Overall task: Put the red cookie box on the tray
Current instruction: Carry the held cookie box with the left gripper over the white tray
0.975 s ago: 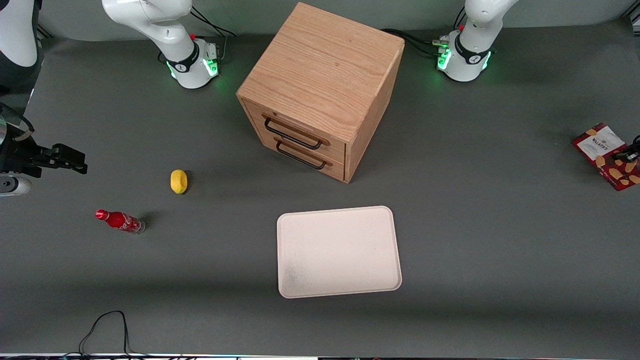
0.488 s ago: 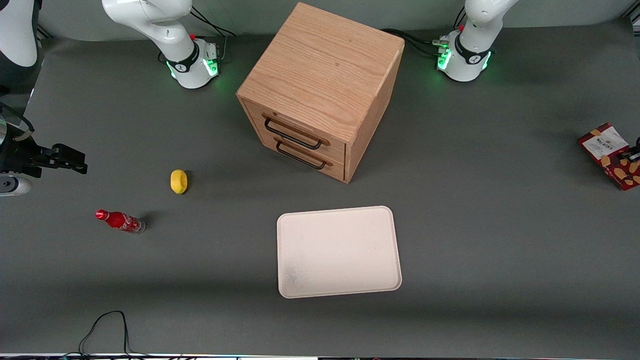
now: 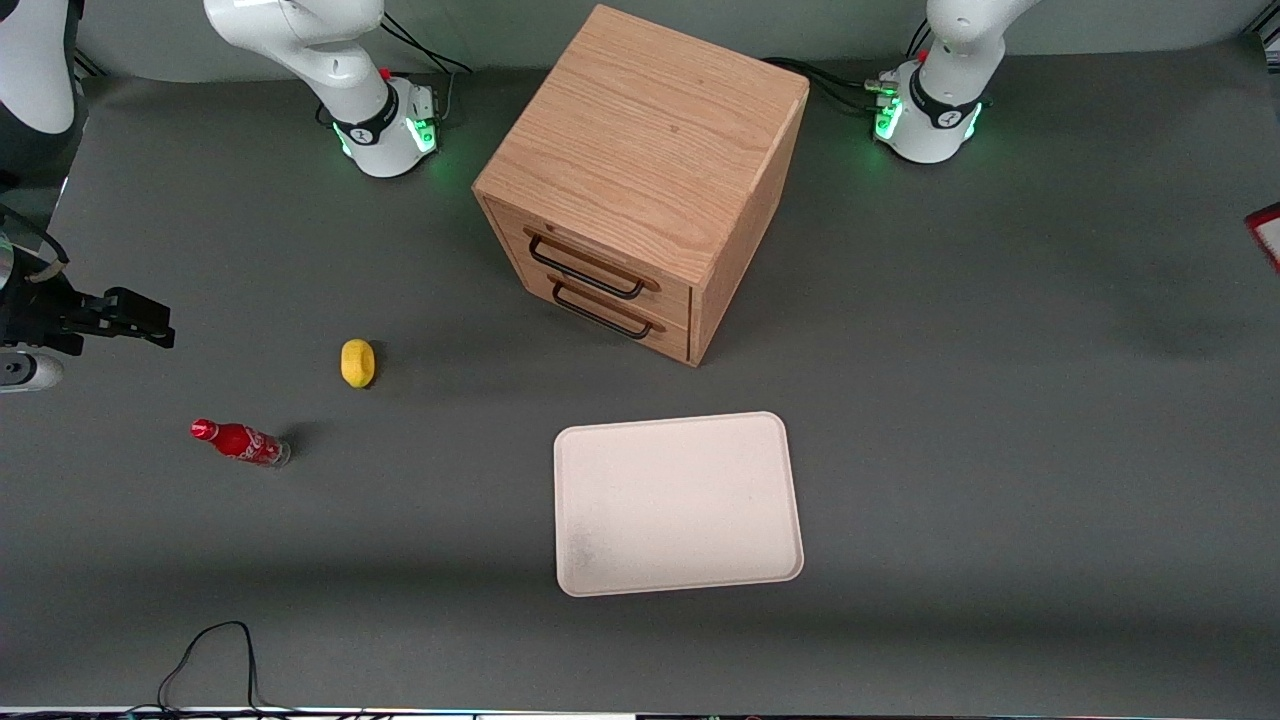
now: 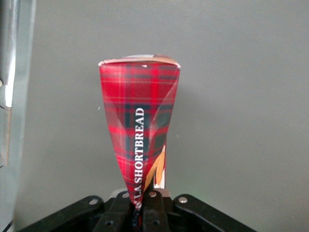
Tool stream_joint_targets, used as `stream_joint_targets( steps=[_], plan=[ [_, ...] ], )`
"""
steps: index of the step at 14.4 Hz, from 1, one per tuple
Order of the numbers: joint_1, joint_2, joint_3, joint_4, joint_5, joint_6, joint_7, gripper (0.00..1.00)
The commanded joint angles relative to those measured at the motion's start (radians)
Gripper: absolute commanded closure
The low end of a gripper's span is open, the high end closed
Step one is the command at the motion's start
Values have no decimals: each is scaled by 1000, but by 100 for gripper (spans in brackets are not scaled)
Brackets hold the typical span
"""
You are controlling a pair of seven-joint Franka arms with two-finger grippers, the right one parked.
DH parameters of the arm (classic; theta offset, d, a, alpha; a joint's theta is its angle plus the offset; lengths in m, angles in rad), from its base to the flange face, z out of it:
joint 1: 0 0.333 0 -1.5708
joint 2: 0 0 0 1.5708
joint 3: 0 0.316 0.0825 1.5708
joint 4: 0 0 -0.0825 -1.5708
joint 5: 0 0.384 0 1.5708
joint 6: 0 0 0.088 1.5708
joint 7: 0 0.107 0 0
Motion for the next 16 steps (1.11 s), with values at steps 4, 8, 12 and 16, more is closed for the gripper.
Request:
stream_joint_targets(
  steps=[4, 8, 12, 16],
  plan=[
    [-20, 23, -9, 232, 8, -195, 104, 100],
    [-65, 23, -60, 263, -1, -244, 70, 100],
    [-241, 22, -68, 263, -9, -271, -120, 100],
    [-451, 34, -106, 263, -79, -262, -412, 100]
  ],
)
